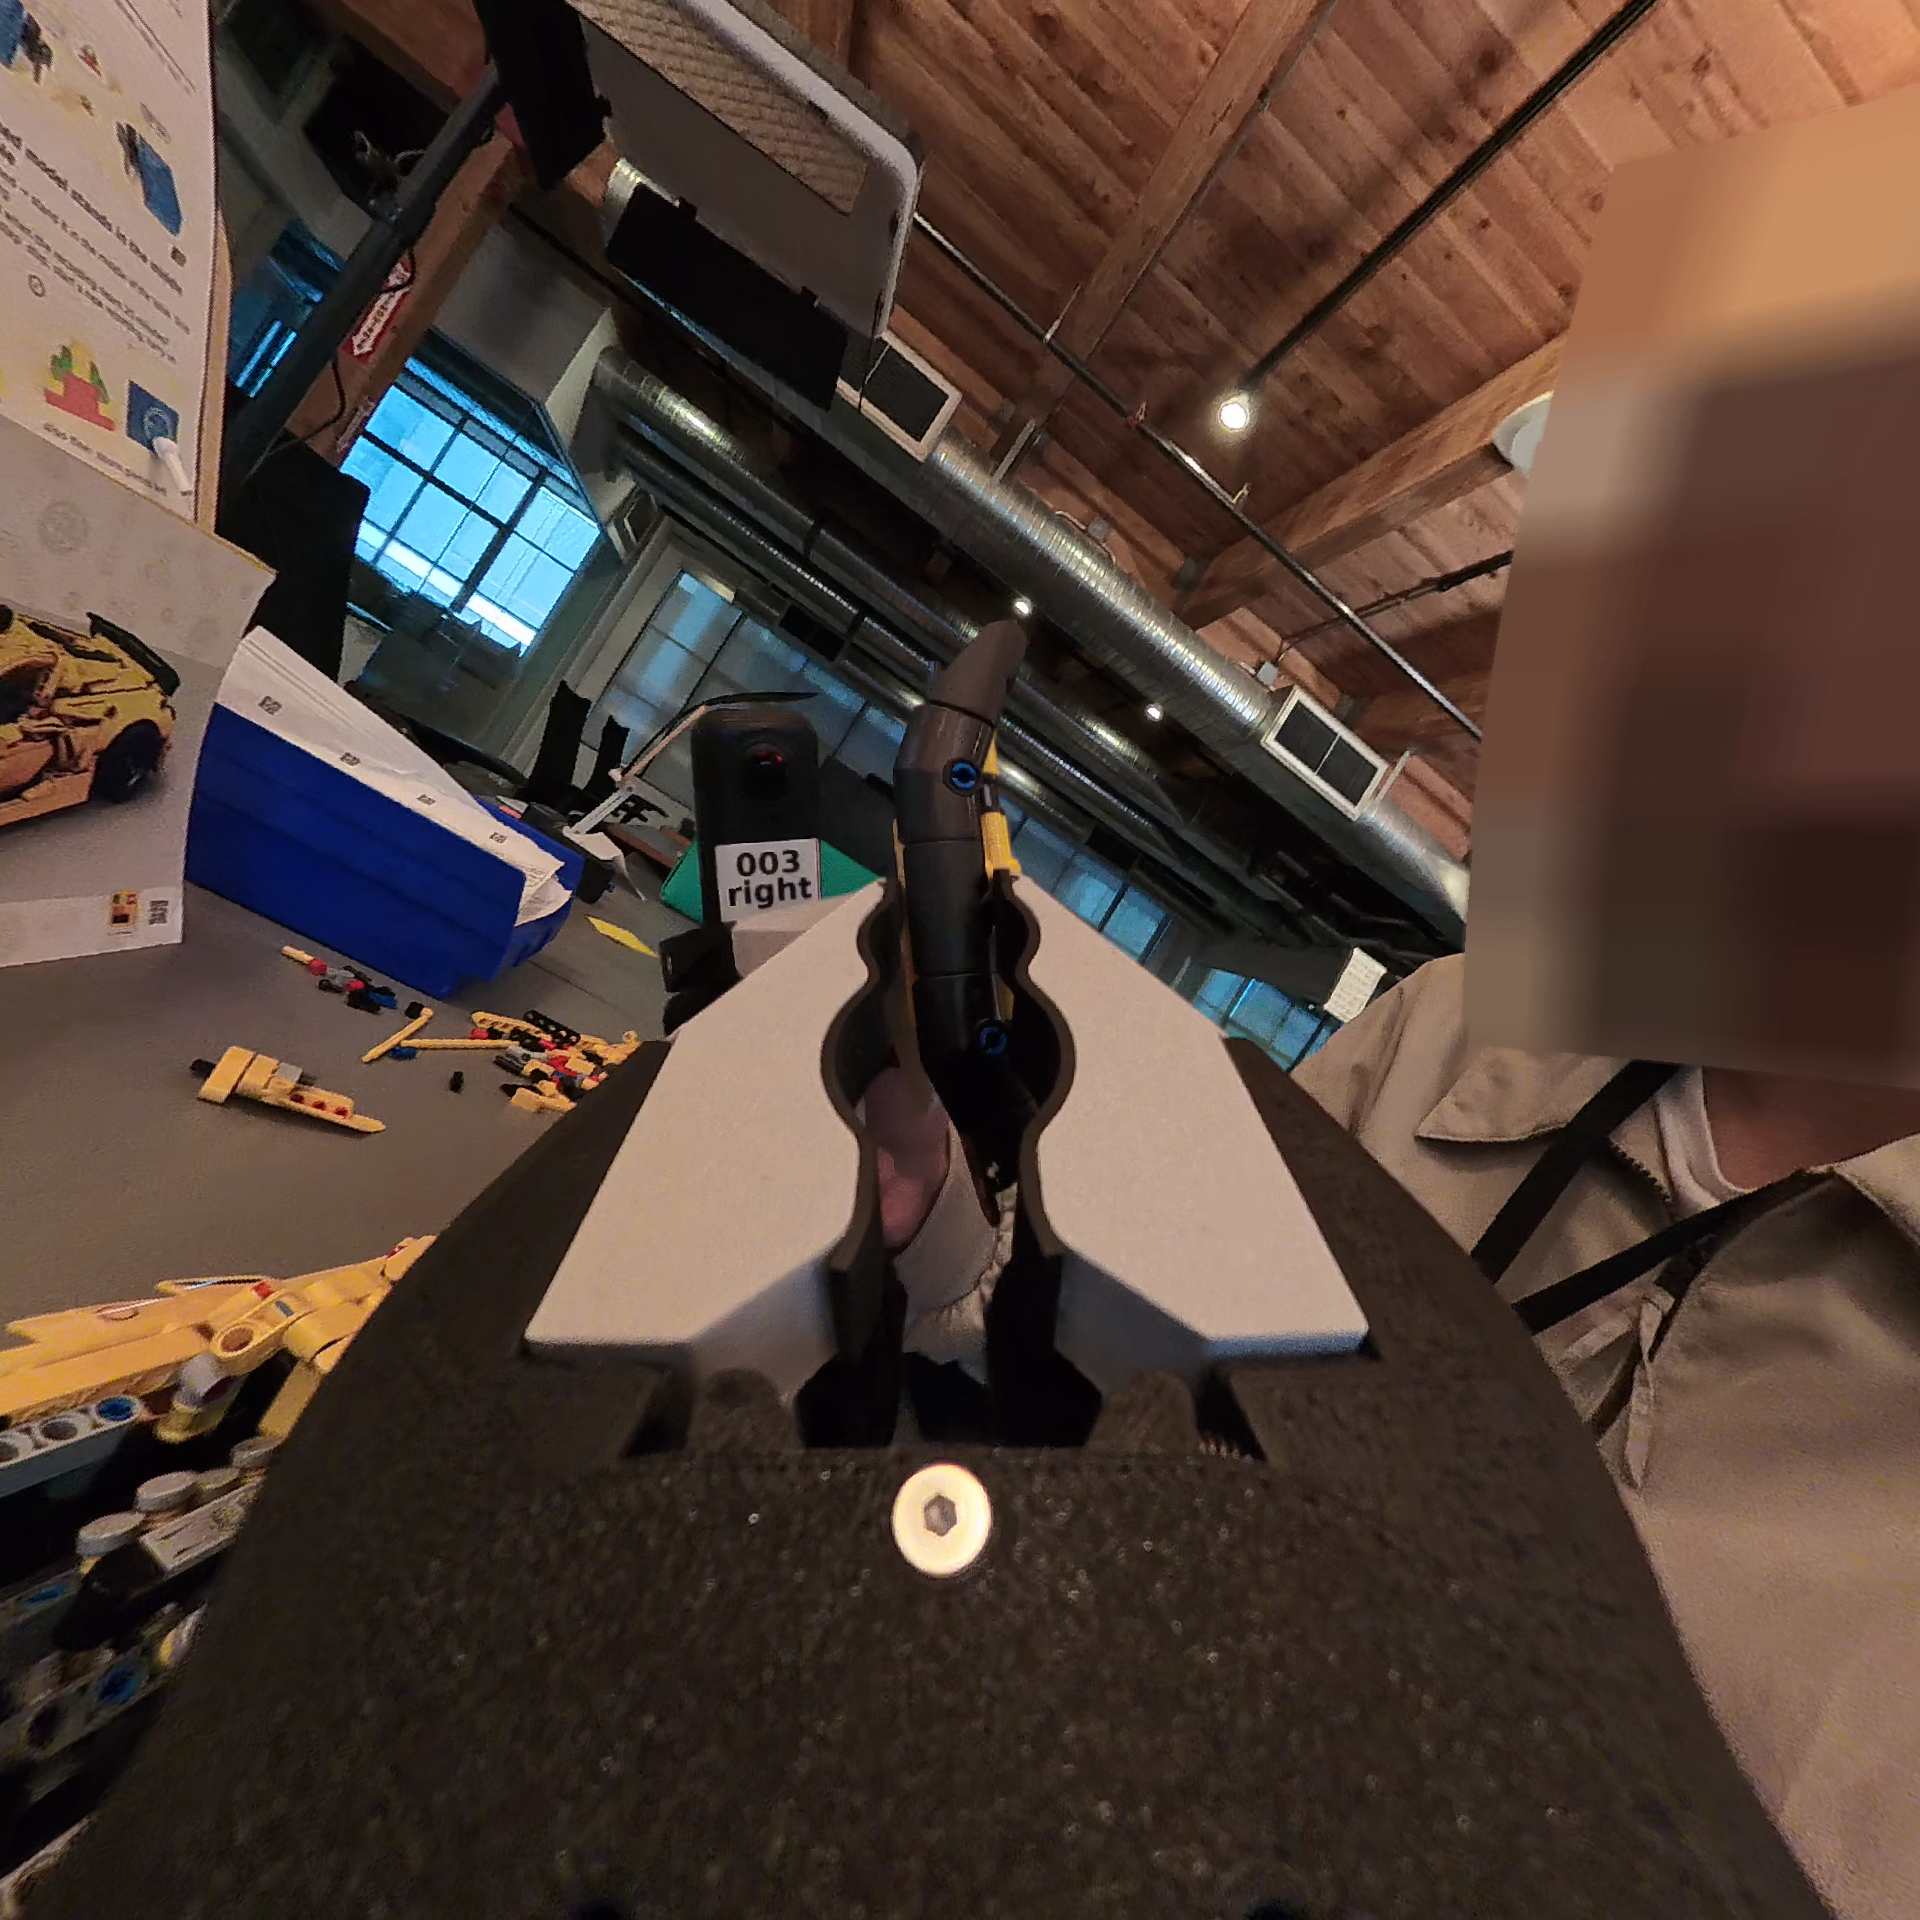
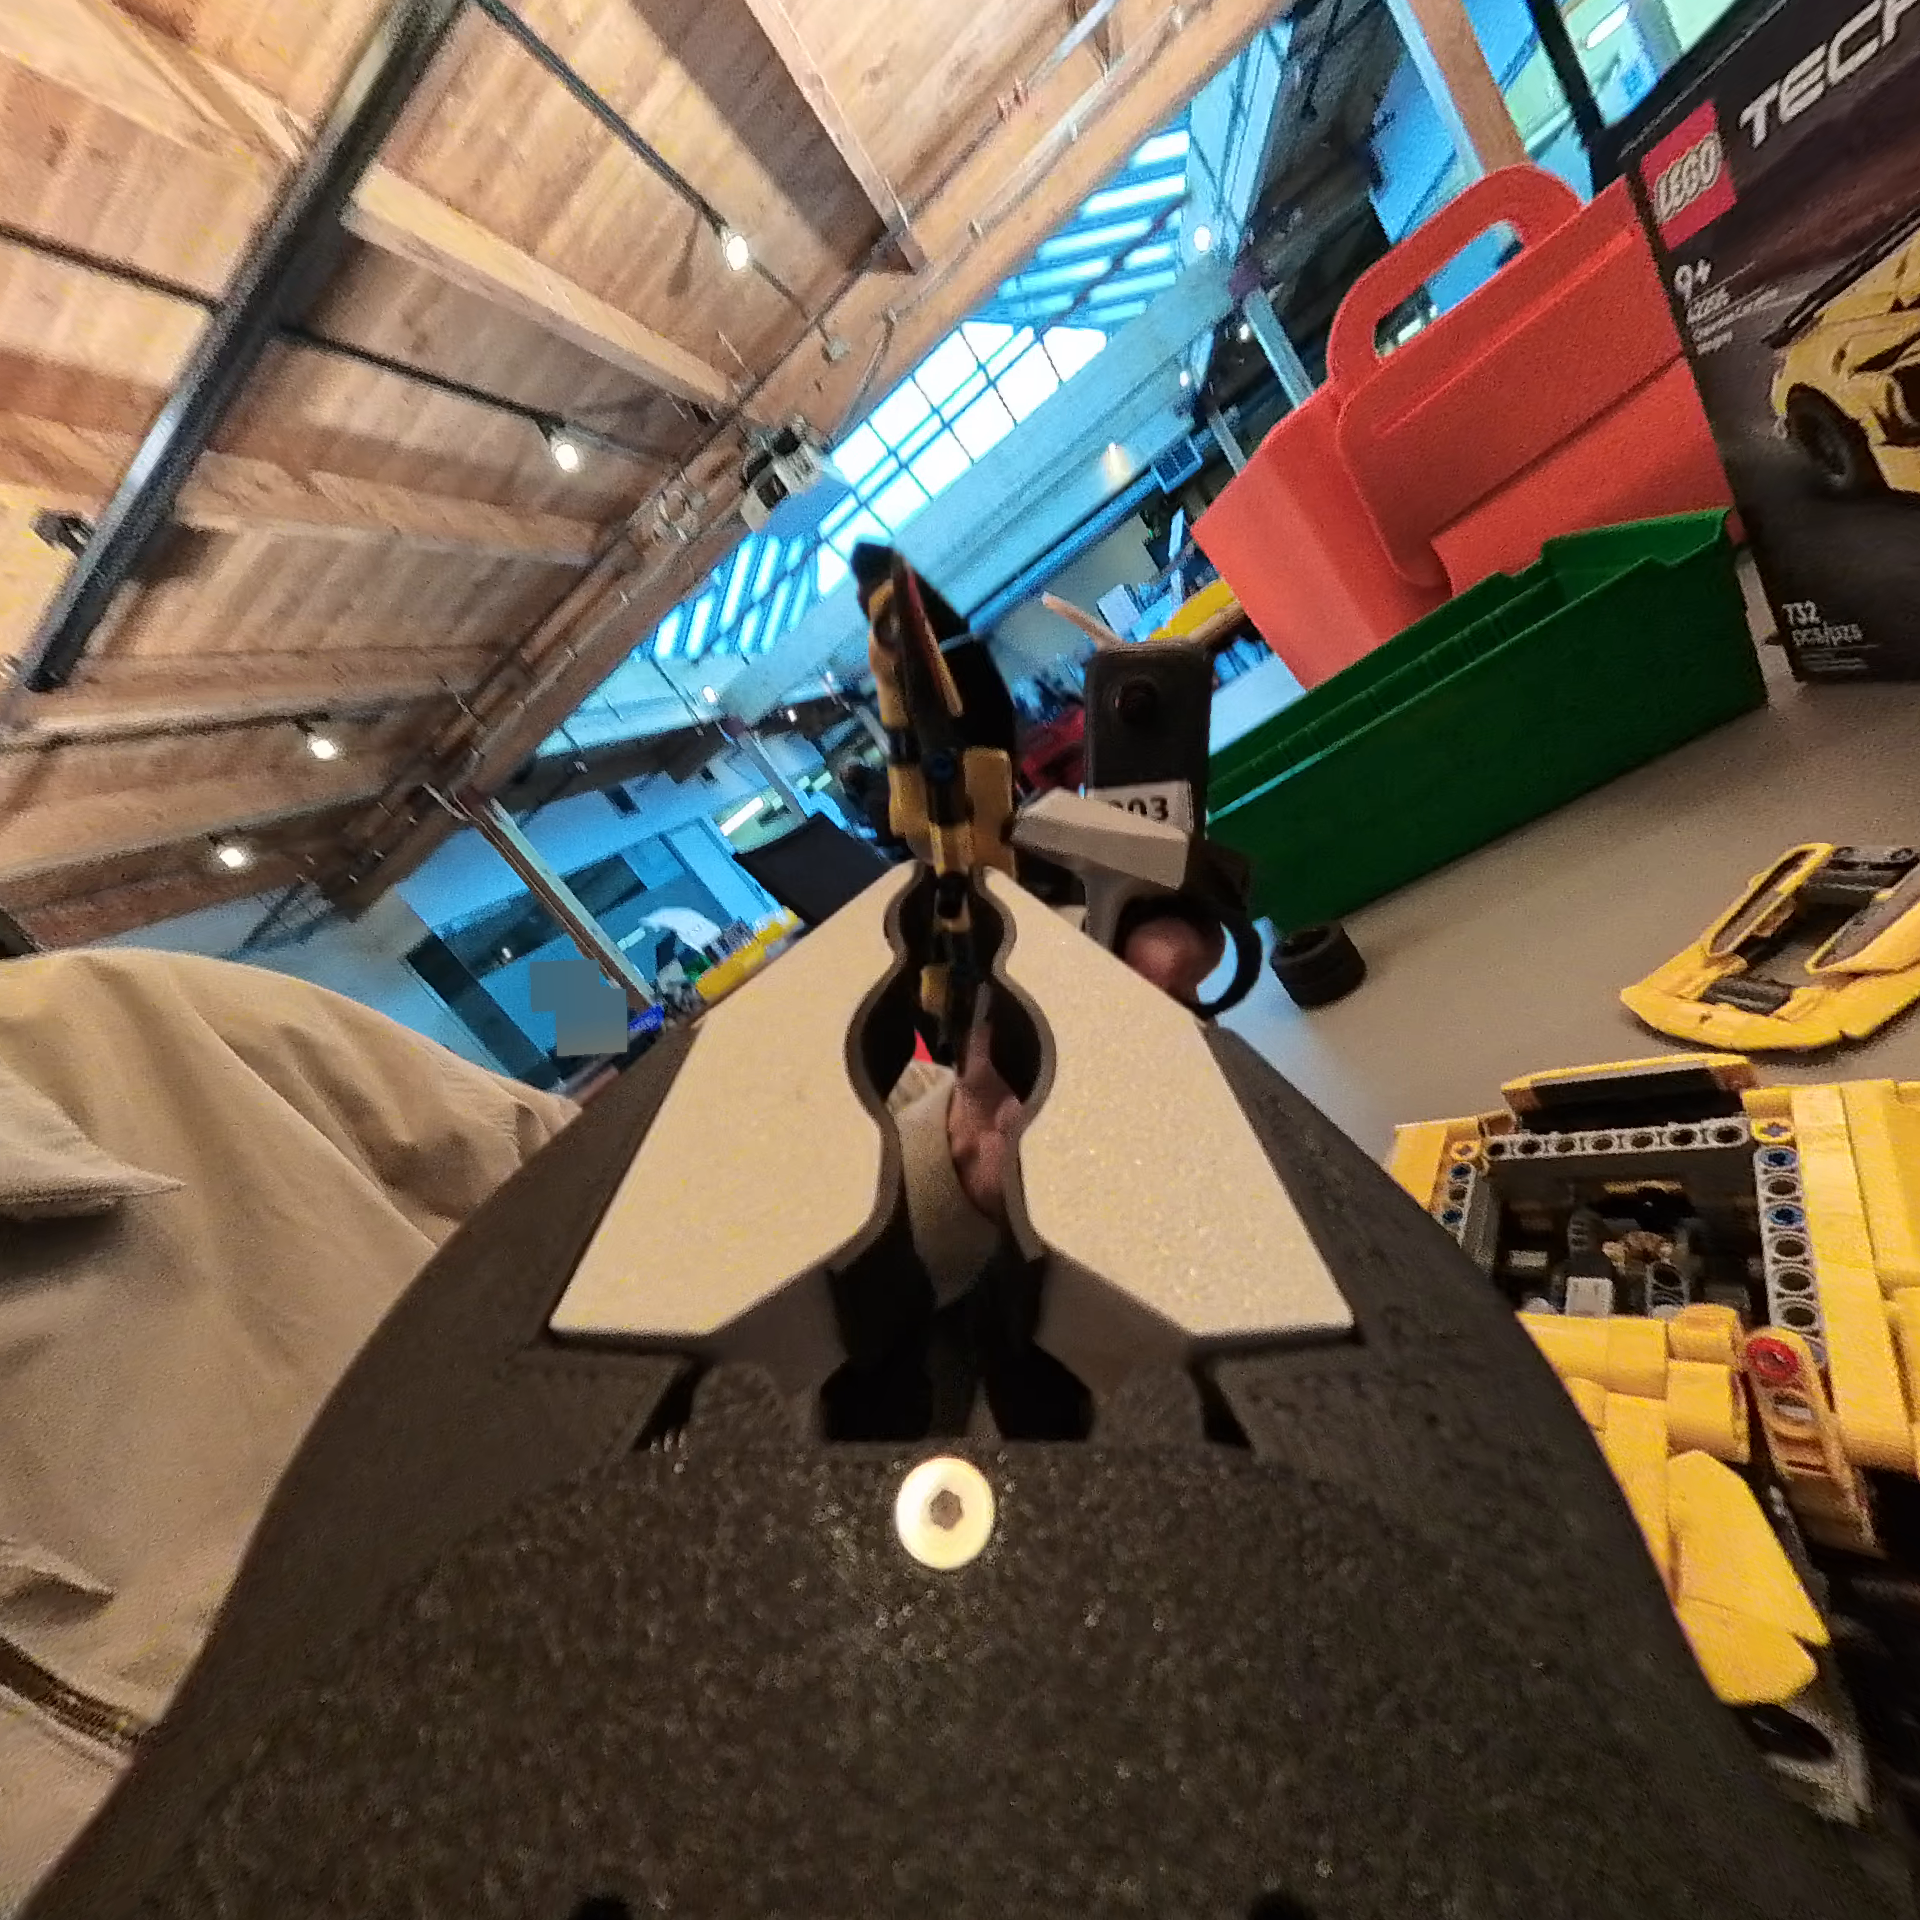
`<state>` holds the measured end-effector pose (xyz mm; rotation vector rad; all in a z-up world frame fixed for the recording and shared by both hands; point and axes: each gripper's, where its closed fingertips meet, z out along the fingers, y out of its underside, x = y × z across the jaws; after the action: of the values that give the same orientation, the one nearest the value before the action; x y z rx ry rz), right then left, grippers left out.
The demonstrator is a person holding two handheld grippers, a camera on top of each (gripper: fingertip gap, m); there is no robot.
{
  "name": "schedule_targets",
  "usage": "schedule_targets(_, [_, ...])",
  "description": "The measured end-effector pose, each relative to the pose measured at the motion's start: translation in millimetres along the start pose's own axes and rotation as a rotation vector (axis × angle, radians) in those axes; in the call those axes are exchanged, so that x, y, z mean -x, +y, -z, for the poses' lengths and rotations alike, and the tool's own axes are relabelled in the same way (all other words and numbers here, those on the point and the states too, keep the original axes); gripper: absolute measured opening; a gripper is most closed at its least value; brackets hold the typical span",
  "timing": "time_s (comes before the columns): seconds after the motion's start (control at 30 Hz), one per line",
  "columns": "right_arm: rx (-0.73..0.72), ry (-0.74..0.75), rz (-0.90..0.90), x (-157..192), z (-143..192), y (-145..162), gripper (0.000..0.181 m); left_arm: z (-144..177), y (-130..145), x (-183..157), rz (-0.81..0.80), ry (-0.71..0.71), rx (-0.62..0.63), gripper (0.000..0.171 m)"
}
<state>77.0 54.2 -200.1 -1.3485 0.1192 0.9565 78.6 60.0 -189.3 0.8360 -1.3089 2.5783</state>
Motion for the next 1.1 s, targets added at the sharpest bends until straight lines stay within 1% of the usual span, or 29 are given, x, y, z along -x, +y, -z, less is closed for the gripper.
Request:
schedule_targets(0.03, [-0.029, -0.013, -0.008, 1, 2, -5, 0.001, 0, 1, 1, -0.007, -0.011, 0.009, 0.016])
schedule_targets(0.07, [-0.025, -0.029, -0.002, 4, 3, -5, 0.0, 0, 2, 3, -0.013, -0.028, 0.011, 0.016])
schedule_targets(0.13, [0.017, -0.013, 0.048, 3, 2, 1, 0.0, 1, 0, 6, -0.016, -0.046, -0.012, 0.016])
schedule_targets(0.23, [0.013, 0.018, 0.122, 1, 3, -1, 0.004, 2, -2, 8, -0.004, -0.045, -0.023, 0.016])
schedule_targets(0.3, [0.01, 0.06, 0.173, -4, 5, -2, 0.004, 4, -4, 9, 0.001, -0.045, -0.032, 0.016])
schedule_targets(0.33, [0.009, 0.107, 0.182, -10, 6, -3, 0.02, 5, -4, 8, 0.004, -0.039, -0.031, 0.016])
schedule_targets(0.37, [0.013, 0.123, 0.202, -12, 6, -2, 0.022, 4, -3, 7, 0.007, -0.033, -0.025, 0.016])
schedule_targets(0.43, [0.028, 0.108, 0.208, -10, 4, 1, 0.018, 2, 1, 7, 0.003, -0.037, -0.004, 0.016])
schedule_targets(0.47, [0.041, 0.103, 0.212, -8, 3, 2, 0.013, 0, 4, 7, 0.003, -0.039, 0.013, 0.016])
schedule_targets(0.5, [0.059, 0.113, 0.229, -8, 2, 4, 0.009, -1, 6, 8, 0.001, -0.043, 0.027, 0.016])
schedule_targets(0.57, [0.148, 0.132, 0.284, -9, 4, 13, 0.008, -2, 11, 9, -0.002, -0.054, 0.077, 0.016])
schedule_targets(0.63, [0.314, 0.159, 0.357, -13, 14, 27, 0.005, -1, 17, 8, -0.004, -0.054, 0.154, 0.016])
schedule_targets(0.67, [0.389, 0.21, 0.397, -19, 21, 33, 0.002, 0, 23, 10, -0.015, -0.073, 0.206, 0.016])
schedule_targets(0.73, [0.467, 0.187, 0.415, -16, 26, 44, 0.003, 1, 36, 10, -0.027, -0.08, 0.293, 0.016])
schedule_targets(0.8, [0.49, 0.123, 0.369, -8, 26, 51, 0.003, 1, 43, 7, -0.013, -0.058, 0.323, 0.016])
schedule_targets(0.83, [0.497, 0.111, 0.357, -6, 27, 52, 0.015, 1, 47, 8, -0.015, -0.068, 0.347, 0.016])
schedule_targets(0.87, [0.496, 0.098, 0.342, -4, 27, 51, 0.02, 2, 51, 10, -0.032, -0.086, 0.371, 0.016])
schedule_targets(0.97, [0.522, 0.121, 0.337, -9, 29, 54, 0.019, 0, 55, 7, -0.036, -0.065, 0.381, 0.016])
schedule_targets(1.0, [0.526, 0.11, 0.332, -7, 29, 55, 0.017, -1, 58, 10, -0.049, -0.085, 0.393, 0.016])
schedule_targets(1.07, [0.543, 0.135, 0.356, -11, 31, 57, 0.008, -2, 60, 12, -0.049, -0.09, 0.397, 0.016])
schedule_targets(1.1, [0.547, 0.136, 0.357, -11, 31, 57, 0.007, -3, 60, 12, -0.055, -0.09, 0.393, 0.016])
